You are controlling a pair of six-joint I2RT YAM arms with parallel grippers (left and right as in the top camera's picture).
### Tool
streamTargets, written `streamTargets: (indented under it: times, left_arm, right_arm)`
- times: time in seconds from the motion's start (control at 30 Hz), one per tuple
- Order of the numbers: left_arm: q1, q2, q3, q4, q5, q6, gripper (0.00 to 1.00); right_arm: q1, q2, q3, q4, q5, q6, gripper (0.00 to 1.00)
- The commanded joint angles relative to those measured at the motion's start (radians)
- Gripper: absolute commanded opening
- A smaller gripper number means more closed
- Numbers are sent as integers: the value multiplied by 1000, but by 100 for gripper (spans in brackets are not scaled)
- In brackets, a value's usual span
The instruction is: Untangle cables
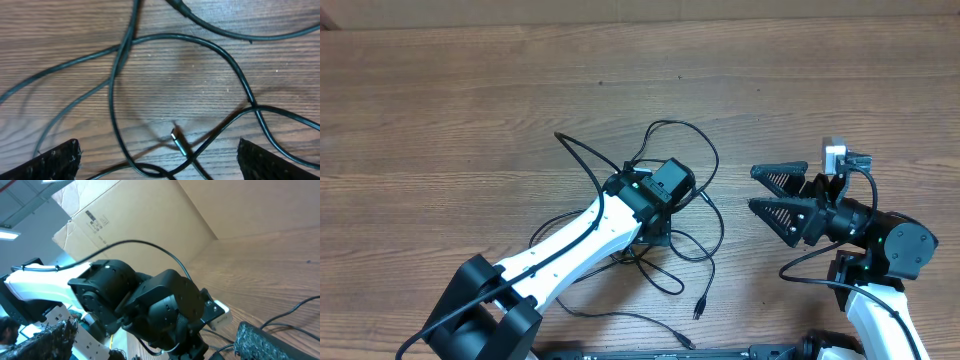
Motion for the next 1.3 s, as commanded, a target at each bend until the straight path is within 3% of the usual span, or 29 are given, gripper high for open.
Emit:
streamTargets:
  times: [0.0, 0.27, 0.83, 1.17, 1.27]
  left_arm:
    - [31, -31, -69, 72, 80, 78, 100]
    - [69, -88, -201, 198, 209, 122, 100]
    - [97, -88, -282, 286, 196, 37, 100]
    - [96, -88, -291, 300, 199, 18, 87]
    - [96, -88, -306, 303, 169, -34, 85]
  right_arm:
    - [-26, -2, 7, -16, -23, -6, 100]
    - [-43, -2, 7, -48, -26, -16, 100]
    - [-43, -2, 7, -55, -34, -30, 100]
    - [-43, -2, 7, -55, -37, -30, 100]
    - [-43, -2, 7, -55, -37, -30, 100]
